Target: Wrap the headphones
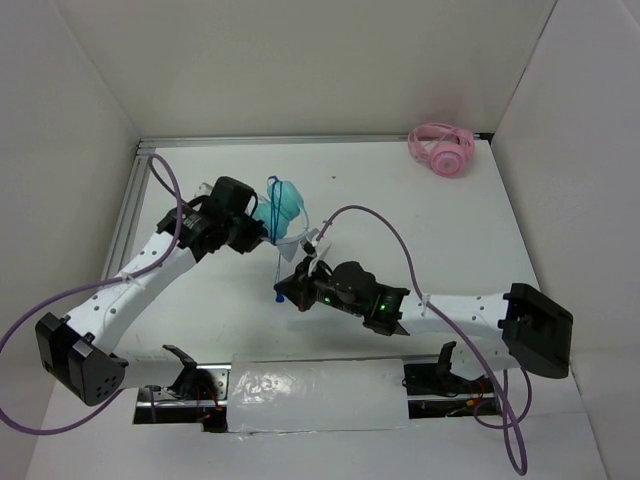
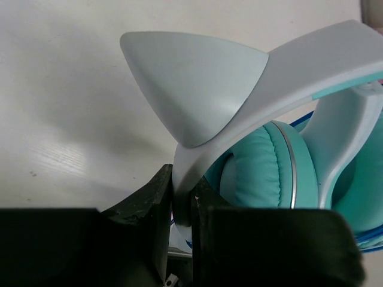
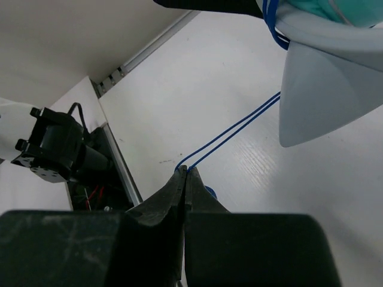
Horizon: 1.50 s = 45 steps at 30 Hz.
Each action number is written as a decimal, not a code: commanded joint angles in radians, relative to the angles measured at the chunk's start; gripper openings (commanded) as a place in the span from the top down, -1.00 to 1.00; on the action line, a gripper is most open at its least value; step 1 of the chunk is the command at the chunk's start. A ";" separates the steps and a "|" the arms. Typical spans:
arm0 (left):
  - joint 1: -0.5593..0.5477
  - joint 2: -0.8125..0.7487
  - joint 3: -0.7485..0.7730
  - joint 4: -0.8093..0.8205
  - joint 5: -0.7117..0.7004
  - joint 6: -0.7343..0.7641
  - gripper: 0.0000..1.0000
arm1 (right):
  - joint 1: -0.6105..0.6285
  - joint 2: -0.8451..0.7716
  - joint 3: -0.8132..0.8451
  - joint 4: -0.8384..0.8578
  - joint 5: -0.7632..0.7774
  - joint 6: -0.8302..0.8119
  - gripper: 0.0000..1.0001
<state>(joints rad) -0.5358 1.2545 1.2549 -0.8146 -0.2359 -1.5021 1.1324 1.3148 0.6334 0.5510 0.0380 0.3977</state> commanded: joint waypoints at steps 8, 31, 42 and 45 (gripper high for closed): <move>-0.035 0.080 -0.083 0.000 -0.161 -0.104 1.00 | 0.050 -0.023 0.343 -0.637 0.258 0.090 1.00; -0.108 0.014 -0.325 0.309 0.086 0.464 1.00 | 0.050 0.047 0.416 -0.781 0.645 -0.542 1.00; -0.108 0.108 -0.287 0.266 0.135 0.510 1.00 | 0.049 0.015 0.308 -0.706 0.740 -0.550 0.34; -0.108 0.135 -0.266 0.236 0.153 0.529 1.00 | 0.049 -0.006 0.299 -0.709 0.752 -0.525 0.05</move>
<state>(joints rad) -0.6395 1.3724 0.9333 -0.5293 -0.1249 -1.0344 1.1904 1.3720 0.9386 -0.2131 0.6819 -0.1421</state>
